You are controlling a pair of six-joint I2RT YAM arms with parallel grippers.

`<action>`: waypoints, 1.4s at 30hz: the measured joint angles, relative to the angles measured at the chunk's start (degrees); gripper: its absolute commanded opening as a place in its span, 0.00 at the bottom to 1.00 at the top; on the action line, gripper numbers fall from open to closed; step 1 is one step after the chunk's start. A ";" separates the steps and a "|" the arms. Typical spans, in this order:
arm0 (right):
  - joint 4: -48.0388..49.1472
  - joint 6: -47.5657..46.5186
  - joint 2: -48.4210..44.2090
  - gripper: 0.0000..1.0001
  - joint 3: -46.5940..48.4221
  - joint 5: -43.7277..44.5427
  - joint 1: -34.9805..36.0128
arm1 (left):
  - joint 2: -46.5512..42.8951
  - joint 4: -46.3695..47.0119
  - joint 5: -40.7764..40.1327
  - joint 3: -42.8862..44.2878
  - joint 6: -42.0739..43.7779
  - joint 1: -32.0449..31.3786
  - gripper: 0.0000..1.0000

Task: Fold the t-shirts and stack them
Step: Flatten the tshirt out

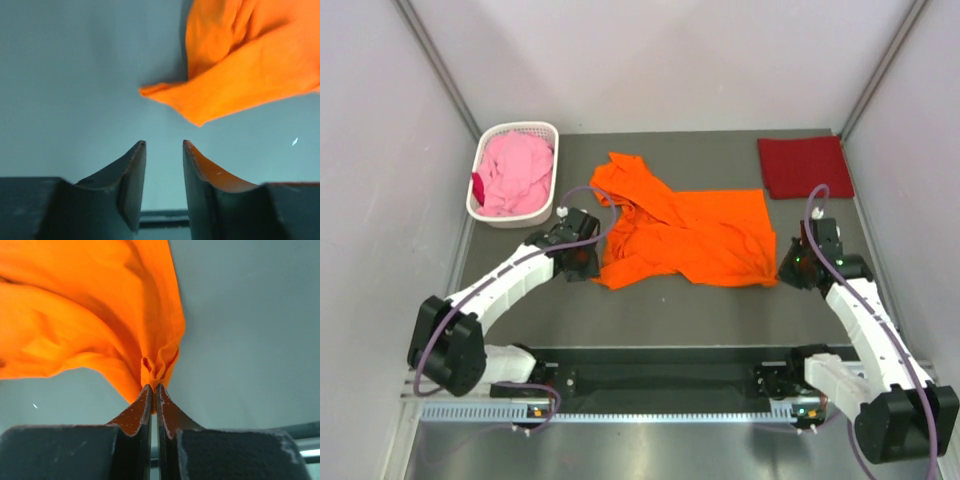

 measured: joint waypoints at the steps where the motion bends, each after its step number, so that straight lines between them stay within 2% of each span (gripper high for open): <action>1: -0.66 0.02 -0.13 0.00 -1.01 -0.28 0.00 | -0.94 0.28 -0.94 0.00 -0.17 0.20 0.41; 5: -0.72 0.02 -1.29 0.00 -1.53 -0.72 0.00 | -3.30 2.80 -0.70 0.11 -0.52 3.69 0.38; 9: -0.33 0.02 -1.92 0.00 -1.53 -1.27 0.00 | -2.95 7.96 4.24 -2.29 -0.85 8.70 0.38; 13: -0.13 -0.02 -1.99 0.00 -1.53 -1.86 0.00 | -2.40 11.82 8.92 -7.21 -1.57 9.55 0.38; 16: 0.17 -0.04 -2.03 0.00 -1.53 -2.19 0.00 | -1.86 13.53 10.82 -10.51 -2.60 10.71 0.43; 24: 0.85 -0.46 -2.03 0.00 -1.53 -2.67 0.00 | 2.51 16.87 10.99 -11.37 -6.40 12.85 0.47; 30: 1.27 -0.48 -2.38 0.00 -1.53 -2.84 0.00 | 4.00 19.67 11.04 -12.35 -12.70 12.90 0.47; 42: 1.38 -0.46 -2.75 0.00 -1.53 -2.86 0.00 | -3.43 20.41 5.84 -14.97 -21.88 13.73 0.49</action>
